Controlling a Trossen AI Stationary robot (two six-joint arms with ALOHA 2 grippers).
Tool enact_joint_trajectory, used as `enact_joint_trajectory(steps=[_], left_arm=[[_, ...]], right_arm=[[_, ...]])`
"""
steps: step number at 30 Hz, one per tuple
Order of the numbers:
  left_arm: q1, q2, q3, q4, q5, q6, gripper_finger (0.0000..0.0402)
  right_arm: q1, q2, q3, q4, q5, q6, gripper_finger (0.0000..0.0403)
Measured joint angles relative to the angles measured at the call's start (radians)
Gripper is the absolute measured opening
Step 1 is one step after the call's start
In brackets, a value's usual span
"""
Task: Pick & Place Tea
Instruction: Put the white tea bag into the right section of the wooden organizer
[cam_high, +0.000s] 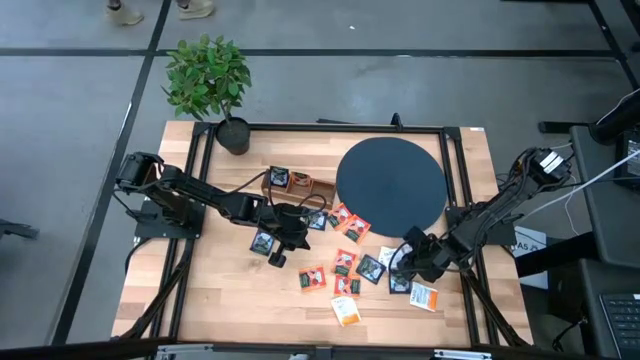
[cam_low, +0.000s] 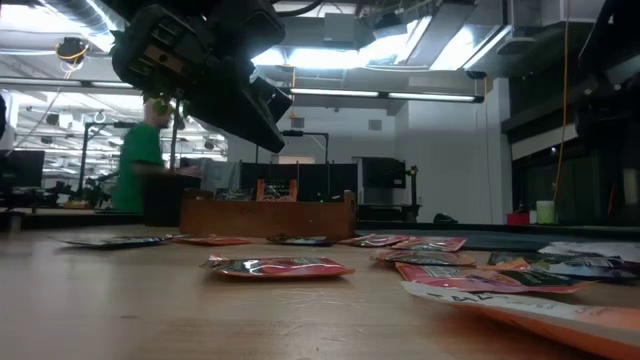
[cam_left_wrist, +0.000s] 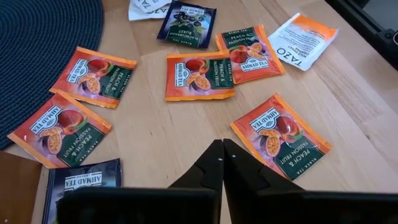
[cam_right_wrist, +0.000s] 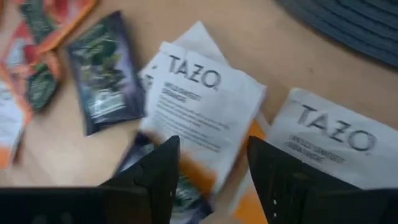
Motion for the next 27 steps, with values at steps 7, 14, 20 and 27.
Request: enact_joint_trajectory(steps=[7, 14, 20, 27], left_arm=[[0.0, 0.0, 0.0, 0.0, 0.0, 0.0, 0.0004], [0.0, 0.0, 0.0, 0.001, 0.0, 0.0, 0.0005], [0.0, 0.0, 0.0, 0.001, 0.0, 0.001, 0.0002], [0.0, 0.0, 0.0, 0.001, -0.001, 0.027, 0.0004]], right_arm=[[0.0, 0.048, 0.001, 0.033, -0.005, 0.011, 0.0189], [0.0, 0.058, 0.002, 0.04, 0.0, 0.011, 0.0188], [0.0, 0.06, 0.001, 0.046, 0.007, 0.011, 0.0138], [0.0, 0.061, 0.0, 0.049, 0.025, 0.013, 0.0018]])
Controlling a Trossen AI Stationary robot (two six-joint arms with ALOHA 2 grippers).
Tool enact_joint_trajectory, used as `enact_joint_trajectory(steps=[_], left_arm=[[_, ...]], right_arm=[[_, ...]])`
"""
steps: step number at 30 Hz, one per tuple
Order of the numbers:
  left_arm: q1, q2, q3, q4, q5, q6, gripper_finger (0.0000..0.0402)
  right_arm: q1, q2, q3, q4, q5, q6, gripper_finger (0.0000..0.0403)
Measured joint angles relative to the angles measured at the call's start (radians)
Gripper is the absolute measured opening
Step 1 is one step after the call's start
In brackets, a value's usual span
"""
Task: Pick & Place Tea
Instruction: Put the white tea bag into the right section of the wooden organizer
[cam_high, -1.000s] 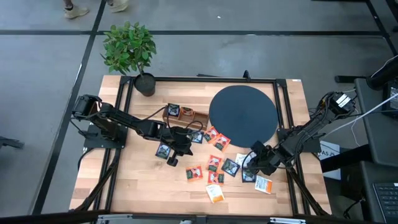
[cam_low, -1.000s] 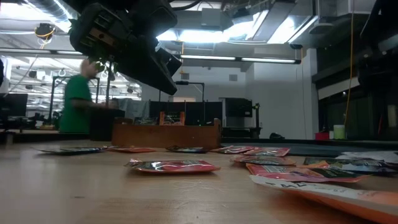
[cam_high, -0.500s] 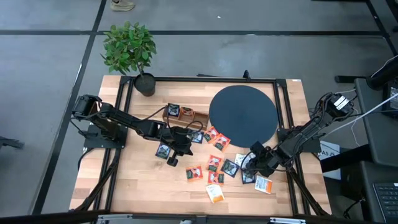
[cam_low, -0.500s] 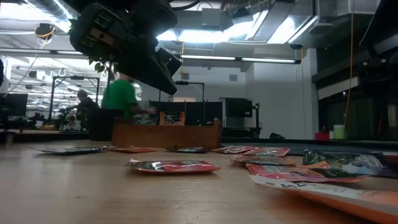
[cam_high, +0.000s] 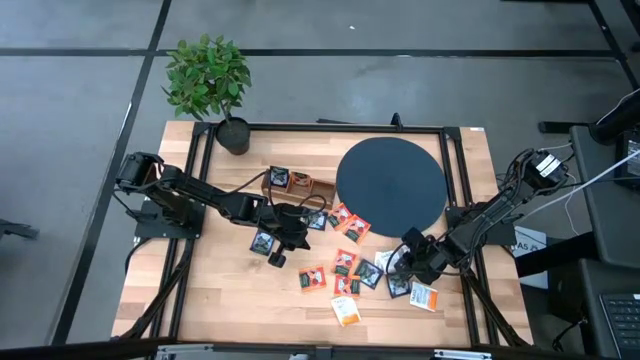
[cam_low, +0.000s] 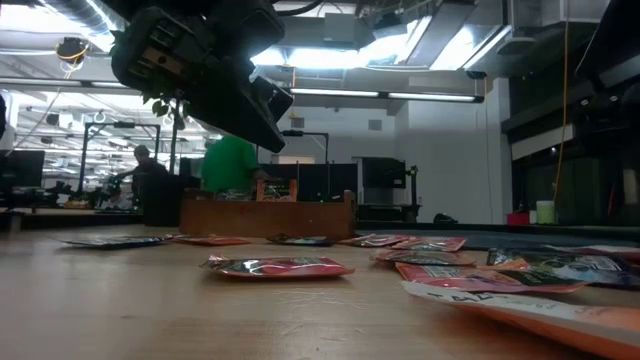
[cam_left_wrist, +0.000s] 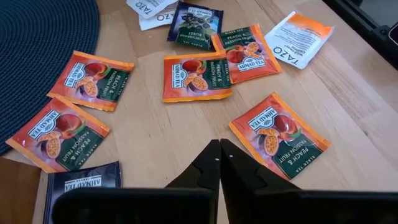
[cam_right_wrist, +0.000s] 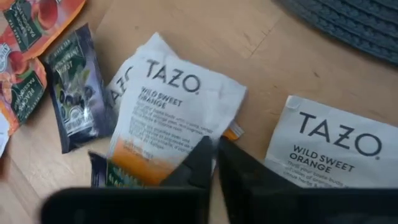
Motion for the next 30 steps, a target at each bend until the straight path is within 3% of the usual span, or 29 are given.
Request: enact_joint_trajectory(steps=[20, 30], left_arm=[[0.0, 0.0, 0.0, 0.005, -0.004, 0.0, 0.001], [0.0, 0.0, -0.001, 0.078, -0.109, -0.044, 0.0038]], right_arm=[[0.0, -0.047, 0.0, -0.07, 0.112, 0.0, 0.0003], [0.001, -0.181, 0.0, -0.161, 0.192, -0.051, 0.0002]])
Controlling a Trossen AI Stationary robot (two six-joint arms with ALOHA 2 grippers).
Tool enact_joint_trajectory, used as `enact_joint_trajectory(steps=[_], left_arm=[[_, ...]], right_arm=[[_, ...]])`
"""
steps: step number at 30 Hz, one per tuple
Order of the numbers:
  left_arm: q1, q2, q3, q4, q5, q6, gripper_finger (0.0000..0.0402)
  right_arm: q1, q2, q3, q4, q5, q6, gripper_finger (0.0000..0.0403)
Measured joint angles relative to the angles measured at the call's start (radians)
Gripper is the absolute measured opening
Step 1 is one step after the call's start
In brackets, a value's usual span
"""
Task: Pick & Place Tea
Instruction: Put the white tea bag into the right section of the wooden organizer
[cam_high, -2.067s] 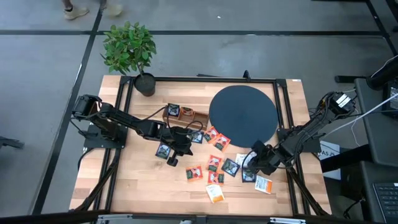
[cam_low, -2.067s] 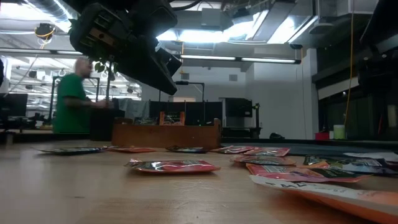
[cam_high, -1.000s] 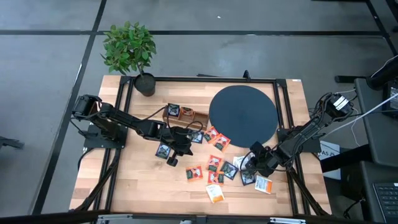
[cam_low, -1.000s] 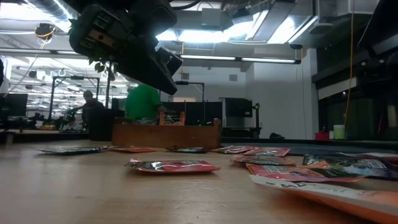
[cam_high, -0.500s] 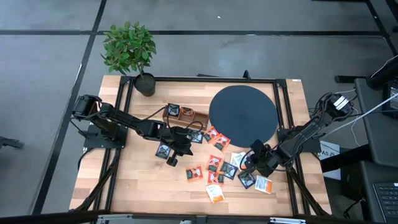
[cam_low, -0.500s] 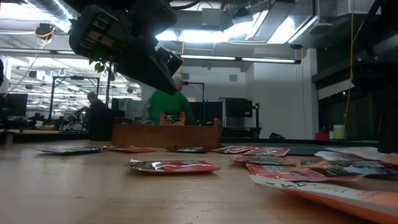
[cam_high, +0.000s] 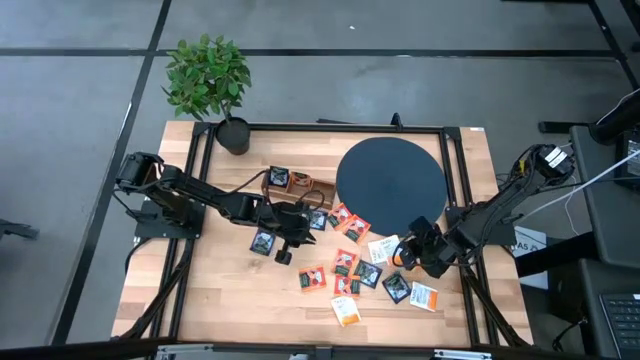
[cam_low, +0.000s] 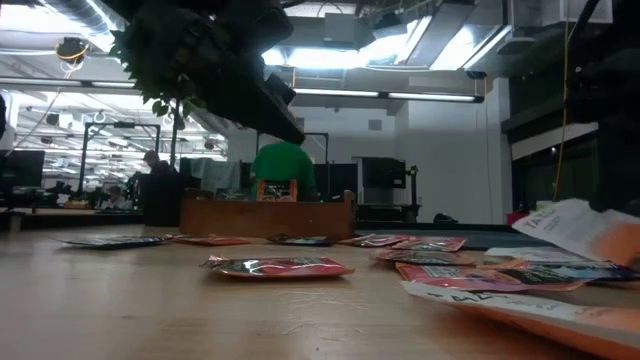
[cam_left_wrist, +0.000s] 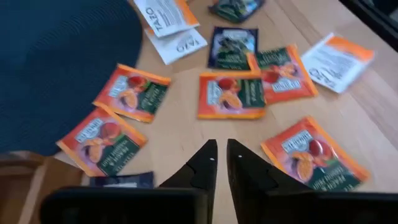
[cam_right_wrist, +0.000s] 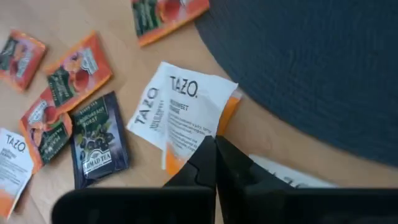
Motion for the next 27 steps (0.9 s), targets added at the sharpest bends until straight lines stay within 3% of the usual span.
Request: enact_joint_trajectory(steps=[18, 27], left_arm=[[0.019, 0.0, 0.0, 0.294, -0.049, -0.062, 0.0179], [0.066, 0.0, 0.0, 0.366, -0.011, -0.191, 0.0204]], right_arm=[[0.0, -0.106, 0.0, 0.096, 0.24, -0.351, 0.0], [0.0, -0.116, 0.0, 0.222, 0.385, -0.585, 0.0]])
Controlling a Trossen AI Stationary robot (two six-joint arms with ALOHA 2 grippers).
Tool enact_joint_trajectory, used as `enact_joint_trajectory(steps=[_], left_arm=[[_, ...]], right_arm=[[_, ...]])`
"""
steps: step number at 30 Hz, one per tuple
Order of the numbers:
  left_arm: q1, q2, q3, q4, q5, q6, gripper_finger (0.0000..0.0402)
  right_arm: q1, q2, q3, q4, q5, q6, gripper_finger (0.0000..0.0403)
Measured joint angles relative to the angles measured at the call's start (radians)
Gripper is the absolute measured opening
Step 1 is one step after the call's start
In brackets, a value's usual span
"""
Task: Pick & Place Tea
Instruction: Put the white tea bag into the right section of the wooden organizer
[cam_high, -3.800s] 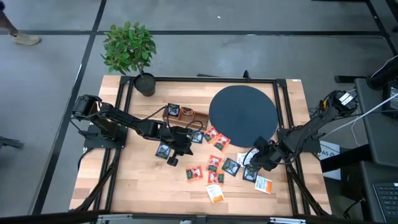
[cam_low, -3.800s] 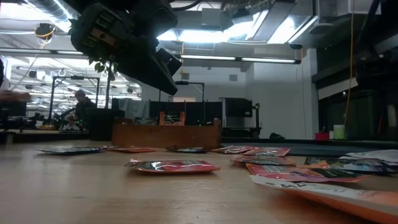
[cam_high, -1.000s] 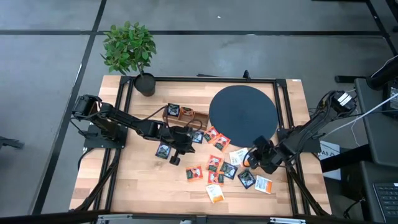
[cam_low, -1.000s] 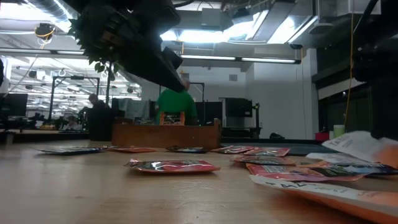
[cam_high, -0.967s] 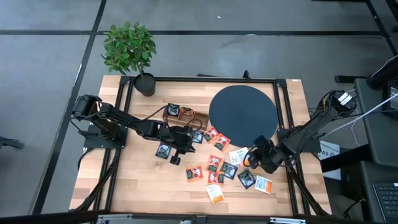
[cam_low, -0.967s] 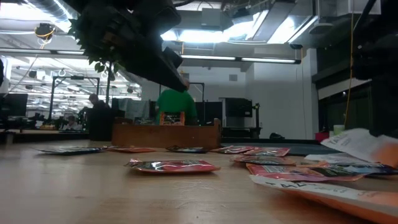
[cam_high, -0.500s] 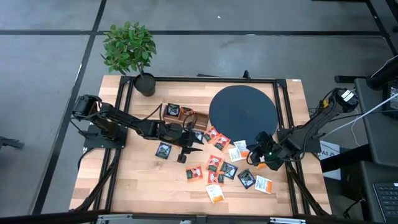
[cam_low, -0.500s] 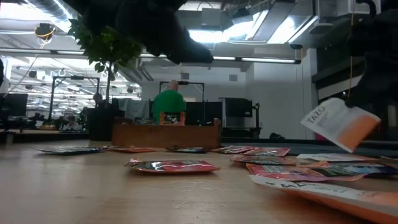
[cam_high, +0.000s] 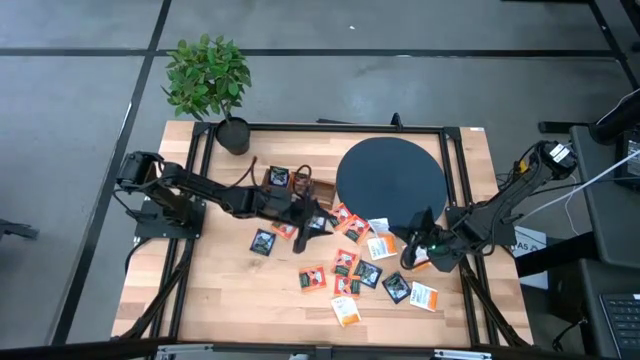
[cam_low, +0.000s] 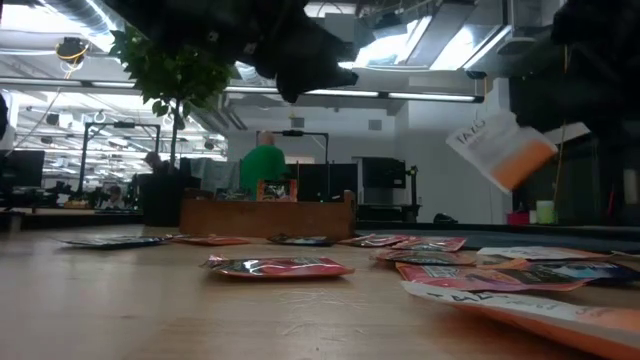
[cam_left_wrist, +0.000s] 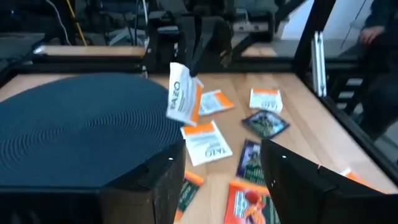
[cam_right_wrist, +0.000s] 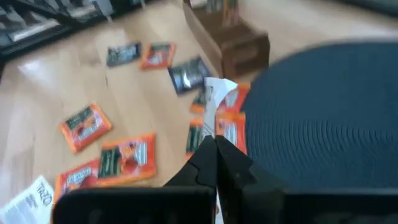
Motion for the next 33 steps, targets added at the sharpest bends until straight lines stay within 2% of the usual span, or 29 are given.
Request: enact_joint_trajectory(steps=[5, 10, 20, 29, 33], left_arm=[[0.011, 0.0, 0.0, 0.063, 0.054, -0.009, 0.0215], [0.014, 0.0, 0.016, 0.049, 0.055, -0.02, 0.0223], [0.027, 0.0, 0.178, -0.203, 0.031, 0.022, 0.0227], [0.079, 0.078, 0.181, -0.204, 0.119, -0.056, 0.0228], [0.089, 0.123, 0.216, -0.197, 0.122, -0.049, 0.0226]], right_arm=[[0.0, 0.006, 0.0, 0.174, 0.074, -0.238, 0.0], [0.0, 0.021, 0.0, 0.35, 0.074, -0.457, 0.0], [0.0, 0.022, 0.0, 0.382, 0.075, -0.491, 0.0], [0.0, 0.022, 0.0, 0.384, 0.075, -0.512, 0.0], [0.0, 0.022, 0.0, 0.388, 0.075, -0.514, 0.0]])
